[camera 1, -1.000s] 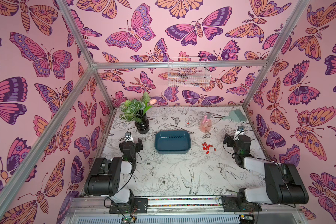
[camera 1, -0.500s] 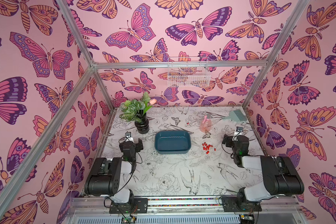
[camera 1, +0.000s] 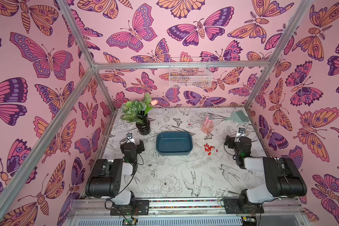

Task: Take the screw protection sleeves out of the storage box
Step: Reset both arms

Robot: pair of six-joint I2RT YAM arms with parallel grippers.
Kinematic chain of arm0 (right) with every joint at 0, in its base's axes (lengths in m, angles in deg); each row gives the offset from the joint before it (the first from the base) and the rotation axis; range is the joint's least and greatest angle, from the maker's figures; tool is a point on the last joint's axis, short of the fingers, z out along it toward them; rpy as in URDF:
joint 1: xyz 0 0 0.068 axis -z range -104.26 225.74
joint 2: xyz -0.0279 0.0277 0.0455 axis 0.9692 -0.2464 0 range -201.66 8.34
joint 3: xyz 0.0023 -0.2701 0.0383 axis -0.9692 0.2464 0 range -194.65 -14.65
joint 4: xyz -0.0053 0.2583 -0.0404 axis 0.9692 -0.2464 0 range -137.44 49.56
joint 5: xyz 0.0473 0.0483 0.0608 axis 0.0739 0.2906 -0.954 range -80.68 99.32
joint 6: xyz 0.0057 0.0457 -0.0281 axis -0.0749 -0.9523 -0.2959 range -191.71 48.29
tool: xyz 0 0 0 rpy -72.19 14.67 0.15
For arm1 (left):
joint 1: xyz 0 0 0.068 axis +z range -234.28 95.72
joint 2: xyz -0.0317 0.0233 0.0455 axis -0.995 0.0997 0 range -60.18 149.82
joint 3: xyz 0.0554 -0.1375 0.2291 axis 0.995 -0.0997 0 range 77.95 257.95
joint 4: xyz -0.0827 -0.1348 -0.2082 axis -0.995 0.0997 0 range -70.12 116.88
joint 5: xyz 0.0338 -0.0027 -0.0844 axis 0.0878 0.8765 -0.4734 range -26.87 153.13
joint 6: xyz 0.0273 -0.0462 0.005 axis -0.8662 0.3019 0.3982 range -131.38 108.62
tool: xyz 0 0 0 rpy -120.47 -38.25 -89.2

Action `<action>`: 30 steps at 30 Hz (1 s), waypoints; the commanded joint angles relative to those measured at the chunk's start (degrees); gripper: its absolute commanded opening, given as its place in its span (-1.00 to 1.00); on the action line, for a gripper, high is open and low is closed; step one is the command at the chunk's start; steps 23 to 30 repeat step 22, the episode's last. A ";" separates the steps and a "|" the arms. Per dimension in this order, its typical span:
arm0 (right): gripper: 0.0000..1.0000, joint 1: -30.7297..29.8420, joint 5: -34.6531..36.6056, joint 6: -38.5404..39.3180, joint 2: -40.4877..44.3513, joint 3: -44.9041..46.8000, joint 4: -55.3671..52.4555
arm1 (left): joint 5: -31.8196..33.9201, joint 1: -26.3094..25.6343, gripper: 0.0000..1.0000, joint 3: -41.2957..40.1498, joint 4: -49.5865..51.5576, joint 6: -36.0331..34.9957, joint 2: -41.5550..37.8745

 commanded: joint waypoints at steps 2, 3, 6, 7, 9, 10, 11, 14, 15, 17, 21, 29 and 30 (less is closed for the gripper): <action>0.97 0.33 -0.54 0.19 0.15 0.09 0.85 | -0.41 -0.03 0.98 0.52 -1.25 -0.70 0.53; 0.97 0.31 -0.51 0.19 0.12 0.04 0.87 | -0.43 -0.04 0.98 0.50 -1.28 -0.71 0.52; 0.97 0.33 -0.47 0.19 0.16 0.09 0.86 | -0.43 -0.04 0.98 0.58 -1.27 -0.69 0.63; 0.97 0.38 -0.45 0.23 0.17 0.09 0.80 | -0.53 -0.04 0.97 0.57 -1.21 -0.72 0.66; 0.97 0.33 -0.47 0.19 0.21 0.09 0.82 | -0.95 -0.04 0.98 2.45 -1.08 -1.00 0.75; 0.97 0.34 -0.51 0.21 0.11 0.08 0.89 | -0.87 -0.04 0.98 2.51 -1.00 -1.05 0.71; 0.97 0.38 -0.52 0.19 0.08 0.01 0.79 | -0.93 -0.04 0.98 2.54 -0.99 -0.99 0.70; 0.97 0.33 -0.63 0.19 0.02 -0.09 0.63 | -0.83 -0.01 0.98 2.54 -0.93 -1.03 0.76; 0.97 0.31 -0.59 0.27 0.06 -0.09 0.62 | -0.92 -0.03 0.98 2.54 -0.88 -1.05 0.76; 0.97 0.45 -0.62 0.20 -0.01 -0.09 0.62 | -0.88 -0.04 0.98 2.54 -0.95 -1.06 0.71; 0.97 0.48 -0.64 0.19 0.08 0.00 0.71 | -0.87 -0.04 0.97 2.49 -0.99 -0.93 0.76; 0.97 0.48 -0.57 0.34 0.17 0.07 0.85 | -0.88 -0.04 0.98 2.46 -0.98 -0.91 0.65; 0.97 0.48 -0.57 0.34 0.17 0.07 0.85 | -0.88 -0.04 0.98 2.46 -0.98 -0.91 0.65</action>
